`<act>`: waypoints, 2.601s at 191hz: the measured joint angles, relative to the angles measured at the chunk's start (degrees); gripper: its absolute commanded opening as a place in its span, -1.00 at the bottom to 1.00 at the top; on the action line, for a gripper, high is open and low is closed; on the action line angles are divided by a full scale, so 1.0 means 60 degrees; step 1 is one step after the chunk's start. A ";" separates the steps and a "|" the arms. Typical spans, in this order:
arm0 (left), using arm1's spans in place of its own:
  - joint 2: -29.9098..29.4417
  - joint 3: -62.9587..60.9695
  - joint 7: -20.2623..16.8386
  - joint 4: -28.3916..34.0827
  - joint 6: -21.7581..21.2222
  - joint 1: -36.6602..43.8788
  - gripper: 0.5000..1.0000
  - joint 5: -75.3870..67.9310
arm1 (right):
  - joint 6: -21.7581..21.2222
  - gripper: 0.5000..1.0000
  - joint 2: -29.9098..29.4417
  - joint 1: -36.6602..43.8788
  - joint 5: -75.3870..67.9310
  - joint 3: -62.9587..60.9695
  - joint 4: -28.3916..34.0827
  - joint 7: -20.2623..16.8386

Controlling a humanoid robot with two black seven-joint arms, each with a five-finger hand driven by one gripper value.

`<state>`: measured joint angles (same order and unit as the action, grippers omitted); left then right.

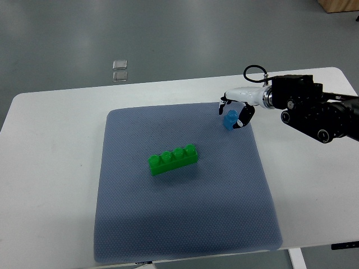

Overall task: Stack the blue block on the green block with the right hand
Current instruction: 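Close the right hand fingers around the blue block, then lift the blue block and carry it toward the green block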

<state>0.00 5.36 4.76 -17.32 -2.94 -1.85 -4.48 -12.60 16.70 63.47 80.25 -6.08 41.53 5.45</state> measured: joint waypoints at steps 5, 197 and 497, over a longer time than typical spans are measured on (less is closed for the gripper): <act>0.0000 0.0000 0.0000 0.0001 0.0000 0.0000 1.00 0.0000 | 0.0000 0.15 0.0000 -0.0002 0.0000 0.0001 -0.0002 0.0000; 0.0000 0.0015 0.0003 0.0031 -0.0008 0.0001 1.00 0.0003 | 0.0354 -0.40 -0.0028 0.0058 0.0073 0.0528 -0.0063 0.0311; 0.0000 -0.0038 0.0013 0.0032 -0.0008 0.0000 1.00 0.0007 | 0.0246 -0.68 0.1626 0.1484 -0.0151 0.0793 0.4923 0.0902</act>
<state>0.00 5.13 4.84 -17.13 -2.99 -1.84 -4.44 -11.12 26.45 72.38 79.35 -1.33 71.06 10.87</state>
